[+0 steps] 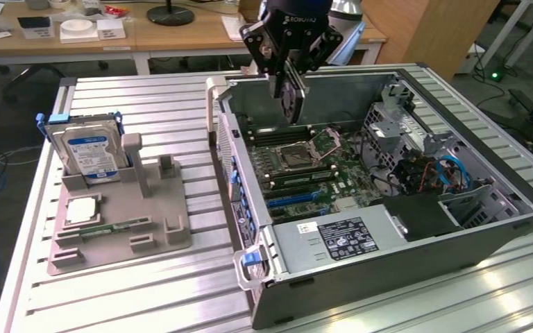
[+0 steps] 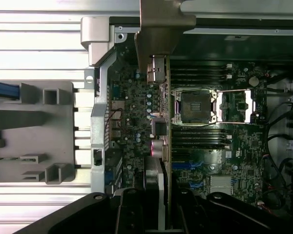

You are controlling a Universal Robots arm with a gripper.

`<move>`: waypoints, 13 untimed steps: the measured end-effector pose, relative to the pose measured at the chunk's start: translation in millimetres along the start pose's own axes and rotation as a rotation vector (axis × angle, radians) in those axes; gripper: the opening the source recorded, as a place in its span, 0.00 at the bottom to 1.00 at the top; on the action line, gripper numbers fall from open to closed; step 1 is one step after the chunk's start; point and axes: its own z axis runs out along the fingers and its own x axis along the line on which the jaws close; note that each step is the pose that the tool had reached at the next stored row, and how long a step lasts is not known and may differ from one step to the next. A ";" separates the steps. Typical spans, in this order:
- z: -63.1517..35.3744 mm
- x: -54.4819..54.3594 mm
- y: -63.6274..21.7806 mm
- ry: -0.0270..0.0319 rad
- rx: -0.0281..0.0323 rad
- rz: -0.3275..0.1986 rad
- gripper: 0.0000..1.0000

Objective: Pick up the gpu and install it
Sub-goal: 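Pick up the gpu and move the gpu toward the slot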

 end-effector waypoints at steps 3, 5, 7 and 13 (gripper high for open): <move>-0.1 -3.6 0.1 0.0001 0.0001 0.000 0.28; 0.0 -6.2 0.1 0.0000 0.0001 0.000 0.28; 0.0 -8.5 0.1 0.0000 0.0001 0.000 0.28; 0.0 -14.8 0.2 0.0001 0.0001 0.000 0.28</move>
